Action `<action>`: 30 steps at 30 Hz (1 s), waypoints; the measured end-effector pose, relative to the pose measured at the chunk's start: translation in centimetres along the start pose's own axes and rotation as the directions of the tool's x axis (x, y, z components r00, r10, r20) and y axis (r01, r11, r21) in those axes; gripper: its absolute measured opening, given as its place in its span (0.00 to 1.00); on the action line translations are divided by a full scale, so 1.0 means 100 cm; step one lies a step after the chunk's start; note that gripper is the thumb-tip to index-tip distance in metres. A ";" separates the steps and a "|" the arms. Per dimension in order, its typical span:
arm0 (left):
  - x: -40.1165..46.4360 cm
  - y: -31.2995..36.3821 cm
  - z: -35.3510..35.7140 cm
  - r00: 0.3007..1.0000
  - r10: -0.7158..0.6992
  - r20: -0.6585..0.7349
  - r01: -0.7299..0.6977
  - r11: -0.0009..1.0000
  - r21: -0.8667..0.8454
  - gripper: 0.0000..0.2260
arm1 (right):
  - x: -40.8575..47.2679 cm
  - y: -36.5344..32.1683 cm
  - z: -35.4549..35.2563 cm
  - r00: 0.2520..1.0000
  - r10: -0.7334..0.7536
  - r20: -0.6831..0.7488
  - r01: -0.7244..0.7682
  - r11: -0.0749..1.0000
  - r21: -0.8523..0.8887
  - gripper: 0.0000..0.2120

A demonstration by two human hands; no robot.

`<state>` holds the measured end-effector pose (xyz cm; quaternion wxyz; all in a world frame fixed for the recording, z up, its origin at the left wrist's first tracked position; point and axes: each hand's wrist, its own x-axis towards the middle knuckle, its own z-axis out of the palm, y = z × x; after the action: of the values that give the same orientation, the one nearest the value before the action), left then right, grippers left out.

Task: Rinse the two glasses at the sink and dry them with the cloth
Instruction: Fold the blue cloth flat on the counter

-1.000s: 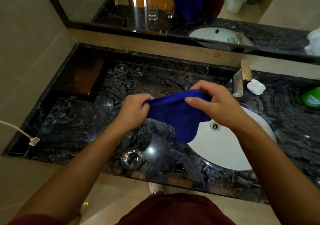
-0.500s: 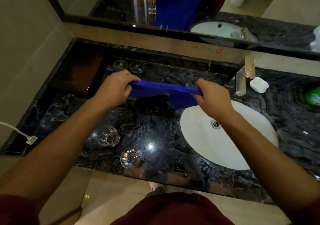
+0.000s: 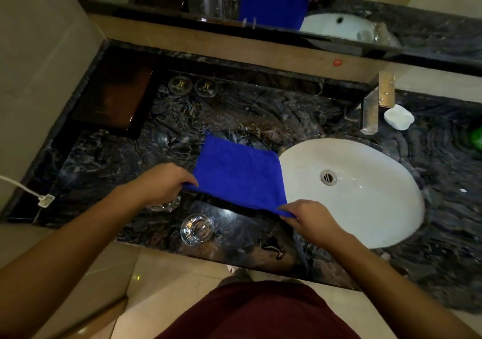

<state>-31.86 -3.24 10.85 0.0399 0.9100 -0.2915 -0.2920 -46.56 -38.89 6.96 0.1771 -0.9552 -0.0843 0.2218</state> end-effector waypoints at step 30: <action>0.131 -0.004 0.033 0.945 -0.302 -0.122 0.252 0.915 -0.315 0.20 | 0.082 0.044 0.038 0.780 0.570 0.258 -0.506 0.333 0.795 0.08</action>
<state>-24.83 -9.79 1.42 0.1580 0.9472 -0.1079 -0.2573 -40.70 -39.83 -1.11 0.5269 -0.7304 0.3572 0.2475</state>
